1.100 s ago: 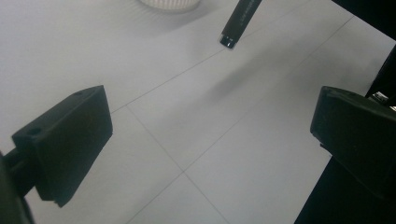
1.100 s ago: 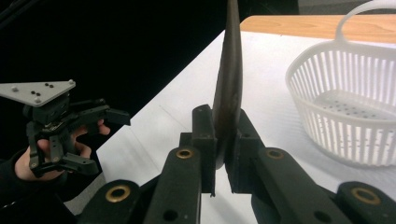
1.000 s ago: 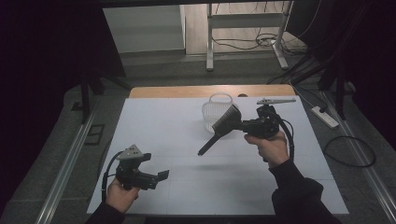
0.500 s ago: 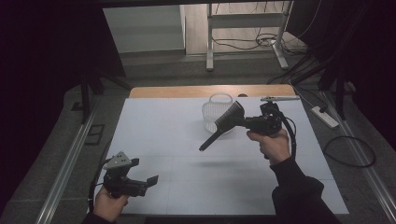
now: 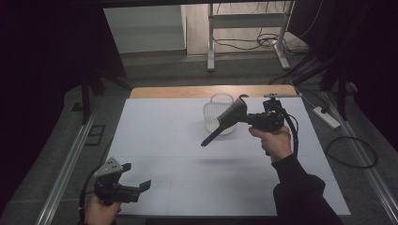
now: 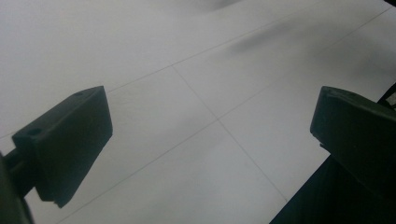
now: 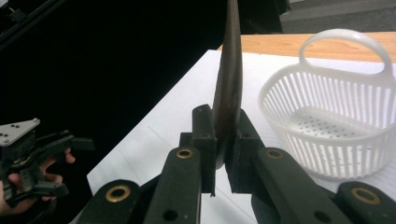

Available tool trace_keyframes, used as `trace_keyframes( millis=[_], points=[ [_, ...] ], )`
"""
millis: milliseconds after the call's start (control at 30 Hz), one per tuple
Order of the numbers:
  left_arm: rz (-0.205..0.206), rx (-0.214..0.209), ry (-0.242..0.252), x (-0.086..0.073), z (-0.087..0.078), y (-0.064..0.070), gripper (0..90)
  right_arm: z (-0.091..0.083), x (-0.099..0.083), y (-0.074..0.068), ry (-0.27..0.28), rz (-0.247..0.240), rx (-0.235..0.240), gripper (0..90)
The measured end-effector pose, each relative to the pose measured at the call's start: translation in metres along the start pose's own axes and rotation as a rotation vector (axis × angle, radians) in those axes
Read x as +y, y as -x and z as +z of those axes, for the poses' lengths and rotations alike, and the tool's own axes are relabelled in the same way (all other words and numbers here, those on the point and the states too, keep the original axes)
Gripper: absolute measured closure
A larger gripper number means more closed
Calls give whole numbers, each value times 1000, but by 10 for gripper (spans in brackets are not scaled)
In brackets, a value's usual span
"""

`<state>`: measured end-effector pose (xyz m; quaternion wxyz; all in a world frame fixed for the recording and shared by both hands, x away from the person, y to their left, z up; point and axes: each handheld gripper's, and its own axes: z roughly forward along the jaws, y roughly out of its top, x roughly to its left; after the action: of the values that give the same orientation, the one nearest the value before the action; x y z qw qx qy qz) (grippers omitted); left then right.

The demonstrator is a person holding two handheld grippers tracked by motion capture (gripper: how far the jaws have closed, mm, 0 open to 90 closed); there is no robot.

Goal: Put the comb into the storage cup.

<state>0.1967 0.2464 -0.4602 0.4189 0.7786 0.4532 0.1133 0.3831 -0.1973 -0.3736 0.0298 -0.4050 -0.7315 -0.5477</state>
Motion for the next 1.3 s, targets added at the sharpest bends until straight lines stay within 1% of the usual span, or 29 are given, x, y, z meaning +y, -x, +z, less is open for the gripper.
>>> trace_keyframes(
  millis=[100,267,433,600,700,800,1000,1067,1300],
  points=[
    [-5,10,-8,-2,-3,0,0,-1,2,4,7,5,-5,835],
    [-8,34,-3,-6,-7,-1,0,-1,7,8,19,12,-14,835],
    [-11,49,-4,-9,-11,-2,0,0,12,12,27,24,-21,835],
    [-8,51,-18,-11,-12,-1,0,0,18,14,34,28,-29,835],
    [-3,50,-20,-11,-13,-1,0,-1,21,15,39,27,-34,835],
    [-6,54,-17,-12,-15,-1,0,-1,24,16,46,28,-41,835],
    [-4,72,-13,-14,-18,-1,0,0,29,22,54,45,-44,835],
    [-2,72,-11,-14,-18,-1,0,0,32,23,56,47,-51,835],
    [9,84,-33,-13,-16,1,0,0,41,26,71,54,-88,834]
  ],
)
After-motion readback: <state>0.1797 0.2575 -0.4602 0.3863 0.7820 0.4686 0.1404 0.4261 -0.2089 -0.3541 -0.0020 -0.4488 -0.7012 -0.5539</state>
